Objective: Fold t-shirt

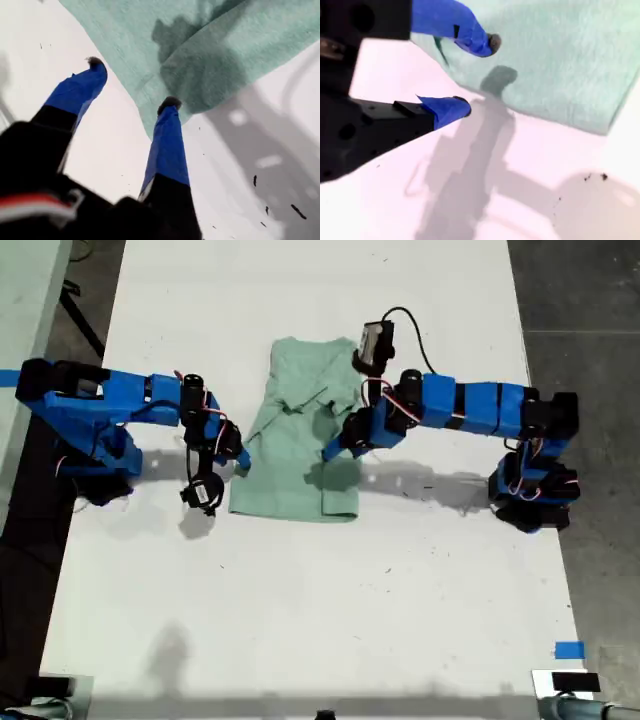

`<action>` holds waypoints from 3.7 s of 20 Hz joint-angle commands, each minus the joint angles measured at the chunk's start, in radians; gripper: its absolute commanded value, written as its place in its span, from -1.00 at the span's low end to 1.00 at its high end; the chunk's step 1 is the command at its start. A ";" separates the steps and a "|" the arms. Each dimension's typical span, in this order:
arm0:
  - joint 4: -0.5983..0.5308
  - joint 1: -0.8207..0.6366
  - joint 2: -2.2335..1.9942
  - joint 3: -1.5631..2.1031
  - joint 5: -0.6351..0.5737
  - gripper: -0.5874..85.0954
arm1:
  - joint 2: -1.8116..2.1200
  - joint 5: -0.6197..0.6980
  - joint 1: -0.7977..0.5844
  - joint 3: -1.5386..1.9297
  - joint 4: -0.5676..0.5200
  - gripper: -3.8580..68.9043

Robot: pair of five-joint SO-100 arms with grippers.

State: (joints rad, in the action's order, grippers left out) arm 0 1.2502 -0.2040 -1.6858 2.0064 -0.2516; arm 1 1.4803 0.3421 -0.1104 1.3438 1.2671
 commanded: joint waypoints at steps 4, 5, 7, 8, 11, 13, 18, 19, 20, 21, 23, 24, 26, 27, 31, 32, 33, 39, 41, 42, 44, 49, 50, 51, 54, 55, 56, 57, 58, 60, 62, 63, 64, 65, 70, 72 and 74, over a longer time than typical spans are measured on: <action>-0.097 0.002 -0.112 0.138 0.017 -0.52 | 0.081 -0.005 0.015 0.011 -0.038 -0.24; -0.114 0.000 -0.104 0.138 0.017 -0.52 | 0.083 -0.006 0.017 0.011 -0.038 -0.24; -0.152 0.002 -0.080 0.130 0.017 -0.52 | 0.084 -0.011 0.021 0.015 -0.040 -0.26; -0.173 0.006 -0.061 0.124 0.017 -0.52 | 0.086 -0.012 0.023 0.020 -0.041 -0.27; -0.227 0.021 0.058 0.098 0.037 -0.52 | 0.092 -0.020 0.029 0.032 -0.044 -0.28; -0.235 0.028 0.144 0.054 0.051 -0.54 | 0.103 -0.023 0.031 0.049 -0.052 -0.29; -0.233 0.021 0.163 0.021 0.048 -0.99 | 0.117 -0.026 0.032 0.072 -0.063 -0.30; -0.236 0.026 0.163 0.014 0.055 -0.99 | 0.120 -0.028 0.032 0.077 -0.063 -0.31; -0.242 0.034 0.161 0.008 0.055 -0.99 | 0.121 -0.029 0.032 0.081 -0.063 -0.31; -0.242 0.038 0.149 0.006 0.055 -0.99 | 0.124 -0.031 0.032 0.087 -0.064 -0.31; -0.210 0.028 0.109 0.011 0.055 -0.99 | 0.133 -0.031 0.029 0.100 -0.067 -0.32; -0.181 0.015 0.083 0.017 0.055 -0.99 | 0.138 -0.031 0.028 0.107 -0.069 -0.33; -0.123 -0.012 0.006 0.032 0.058 -0.99 | 0.147 -0.031 0.026 0.121 -0.077 -0.33; -0.098 -0.025 -0.032 0.037 0.061 -0.99 | 0.150 -0.031 0.025 0.126 -0.078 -0.34; -0.064 -0.049 -0.051 0.021 0.075 -0.99 | 0.164 -0.032 0.025 0.149 -0.089 -0.34; -0.086 -0.038 -0.031 0.002 0.075 -0.99 | 0.167 -0.034 0.025 0.152 -0.092 -0.34; -0.107 -0.021 -0.008 -0.029 0.075 -0.99 | 0.167 -0.034 0.025 0.153 -0.092 -0.35; -0.179 0.080 0.198 -0.351 0.067 -0.99 | 0.175 -0.040 0.026 0.156 -0.092 -0.36; -0.169 0.104 0.285 -0.483 0.052 -0.99 | 0.175 -0.041 0.028 0.156 -0.092 -0.37; -0.155 0.118 0.341 -0.552 0.046 -0.99 | 0.175 -0.041 0.028 0.156 -0.092 -0.37; -0.092 0.138 0.486 -0.719 0.040 -0.99 | 0.179 -0.041 0.028 0.161 -0.092 -0.38; 0.166 0.152 0.827 -1.233 -0.031 -0.43 | 0.209 -0.049 0.029 0.196 -0.097 -0.39; 0.161 0.149 0.808 -1.255 -0.064 -0.39 | 0.219 -0.051 0.029 0.209 -0.101 -0.40; 0.158 0.141 0.765 -1.255 -0.080 -0.36 | 0.227 -0.051 0.026 0.216 -0.101 -0.40; 0.178 0.097 0.584 -1.233 -0.121 -0.36 | 0.252 -0.043 0.018 0.233 -0.101 -0.41; 0.207 0.080 0.520 -1.216 -0.124 -0.36 | 0.261 -0.041 0.017 0.242 -0.101 -0.41; 0.239 0.061 0.459 -1.198 -0.137 -0.37 | 0.270 -0.041 0.015 0.256 -0.101 -0.41; 0.285 0.043 0.410 -1.175 -0.140 -0.37 | 0.285 -0.040 0.014 0.275 -0.101 -0.41; 0.333 0.026 0.367 -1.143 -0.141 -0.38 | 0.308 -0.040 0.012 0.301 -0.103 -0.42; 0.431 0.002 0.291 -1.043 -0.115 -0.39 | 0.379 -0.040 0.012 0.377 -0.104 -0.42; 0.426 0.014 0.158 -0.834 -0.072 -0.39 | 0.485 -0.046 0.012 0.488 -0.104 -0.42; 0.400 0.029 0.071 -0.715 -0.044 -0.39 | 0.558 -0.049 0.012 0.552 -0.107 -0.47; 0.387 0.048 -0.023 -0.604 -0.021 -0.41 | 0.646 -0.058 0.014 0.618 -0.107 -0.50; 0.379 0.061 -0.123 -0.495 0.017 -0.42 | 0.742 -0.067 0.014 0.689 -0.107 -0.50; 0.187 0.178 -0.736 0.147 0.242 -0.70 | 1.175 -0.140 0.034 0.950 0.021 -0.55; 0.172 0.221 -0.899 0.298 0.357 -0.72 | 1.187 -0.178 0.058 0.966 0.075 -0.34; 0.100 0.255 -0.916 0.334 0.385 -0.65 | 1.155 -0.199 0.080 0.974 0.023 -0.23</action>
State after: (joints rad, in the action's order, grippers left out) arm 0 1.4251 0.0153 -2.5556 2.3209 0.0982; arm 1 2.6338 0.1626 -0.0522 2.3224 1.3208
